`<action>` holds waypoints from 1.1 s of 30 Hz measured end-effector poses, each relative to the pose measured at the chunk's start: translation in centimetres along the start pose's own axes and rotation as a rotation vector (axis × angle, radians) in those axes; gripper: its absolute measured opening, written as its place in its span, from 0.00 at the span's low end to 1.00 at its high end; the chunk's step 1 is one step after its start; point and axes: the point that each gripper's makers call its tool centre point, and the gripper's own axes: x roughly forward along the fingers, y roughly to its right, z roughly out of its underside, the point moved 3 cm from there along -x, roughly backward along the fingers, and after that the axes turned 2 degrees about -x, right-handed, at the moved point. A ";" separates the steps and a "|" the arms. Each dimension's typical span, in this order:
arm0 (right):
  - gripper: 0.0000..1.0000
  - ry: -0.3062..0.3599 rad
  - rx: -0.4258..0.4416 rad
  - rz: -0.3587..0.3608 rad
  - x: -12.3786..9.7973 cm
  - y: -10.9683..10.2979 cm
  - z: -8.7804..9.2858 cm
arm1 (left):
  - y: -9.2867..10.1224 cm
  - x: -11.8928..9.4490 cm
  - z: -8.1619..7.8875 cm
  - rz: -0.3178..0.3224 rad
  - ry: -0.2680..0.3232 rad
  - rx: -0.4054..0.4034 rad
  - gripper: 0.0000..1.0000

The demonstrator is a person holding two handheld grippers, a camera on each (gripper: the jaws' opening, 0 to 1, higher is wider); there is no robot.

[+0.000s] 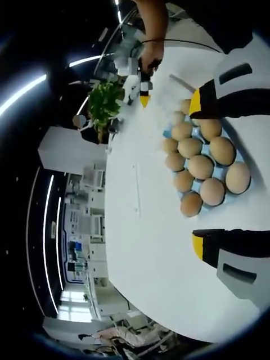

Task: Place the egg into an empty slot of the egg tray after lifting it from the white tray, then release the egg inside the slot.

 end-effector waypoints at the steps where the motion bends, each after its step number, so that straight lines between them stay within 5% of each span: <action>1: 0.27 0.004 -0.004 0.026 -0.2 0.9 -0.1 | 0.0 0.0 0.0 0.000 0.000 -0.001 0.80; 5: 0.27 0.007 -0.013 0.159 -0.9 5.1 -0.3 | 0.2 0.1 0.0 -0.004 0.000 -0.001 0.80; 9: 0.27 -0.002 -0.035 0.212 -0.6 7.5 0.2 | 0.5 0.1 0.0 -0.006 -0.002 -0.001 0.79; 20: 0.26 -0.093 -0.074 0.177 1.4 7.7 2.4 | 0.7 0.1 -0.1 -0.020 0.004 -0.014 0.79; 22: 0.26 -0.095 -0.139 0.187 1.4 7.6 2.1 | 0.6 0.1 -0.1 -0.023 0.004 -0.012 0.79; 33: 0.25 -0.047 -0.096 0.194 0.2 7.7 0.1 | 0.4 0.2 -0.3 -0.021 0.010 -0.012 0.79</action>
